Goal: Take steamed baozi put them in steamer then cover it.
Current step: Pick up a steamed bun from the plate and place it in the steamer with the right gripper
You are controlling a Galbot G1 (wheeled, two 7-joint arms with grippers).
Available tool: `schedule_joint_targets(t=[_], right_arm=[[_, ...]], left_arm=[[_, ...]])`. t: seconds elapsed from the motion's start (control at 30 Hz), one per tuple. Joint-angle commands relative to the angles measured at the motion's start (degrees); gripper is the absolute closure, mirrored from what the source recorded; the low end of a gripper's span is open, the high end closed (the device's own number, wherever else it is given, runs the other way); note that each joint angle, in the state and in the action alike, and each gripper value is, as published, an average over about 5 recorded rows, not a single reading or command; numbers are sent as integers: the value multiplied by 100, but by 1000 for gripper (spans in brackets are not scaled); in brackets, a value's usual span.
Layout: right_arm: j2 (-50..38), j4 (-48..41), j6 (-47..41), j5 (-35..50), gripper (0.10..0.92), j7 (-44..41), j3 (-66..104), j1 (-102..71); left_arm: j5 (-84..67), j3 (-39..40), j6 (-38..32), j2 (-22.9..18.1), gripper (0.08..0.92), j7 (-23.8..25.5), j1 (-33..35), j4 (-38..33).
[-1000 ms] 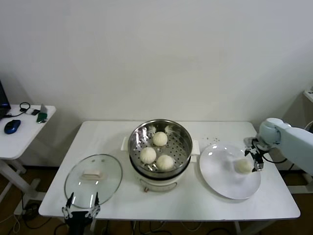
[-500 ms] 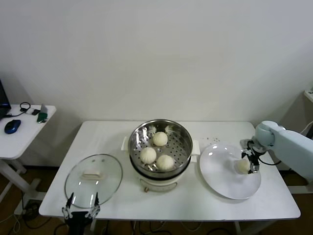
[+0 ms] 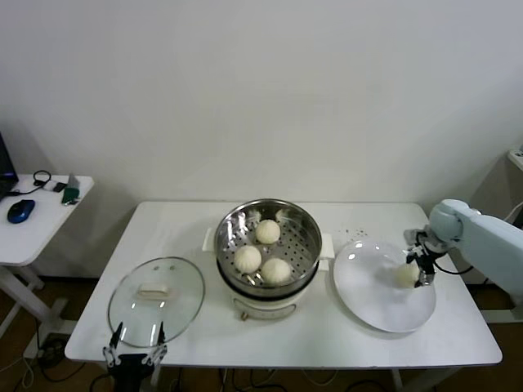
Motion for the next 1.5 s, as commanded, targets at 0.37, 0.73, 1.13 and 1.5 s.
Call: schedule_joint_targets(t=[0.37,0.73,1.13,1.5], right_arm=[[591,769,-850,4181,313,459,-3018,3577],[1796,1516,-921,5950,313,667,-4578,5090],[3100,1593,-1079,6233,312,983,-4566,4579],[3519,1448,-1170,5855,313,1107,-4585,3884]], left_arm=[[-25,132,-43,37,177,13,-2,-90],[-43,231,-137,231,177,40,32,-137],[-47,251,-208,288,177,47,115,-225],[-63,224,-186,358,177,56,96,-249]])
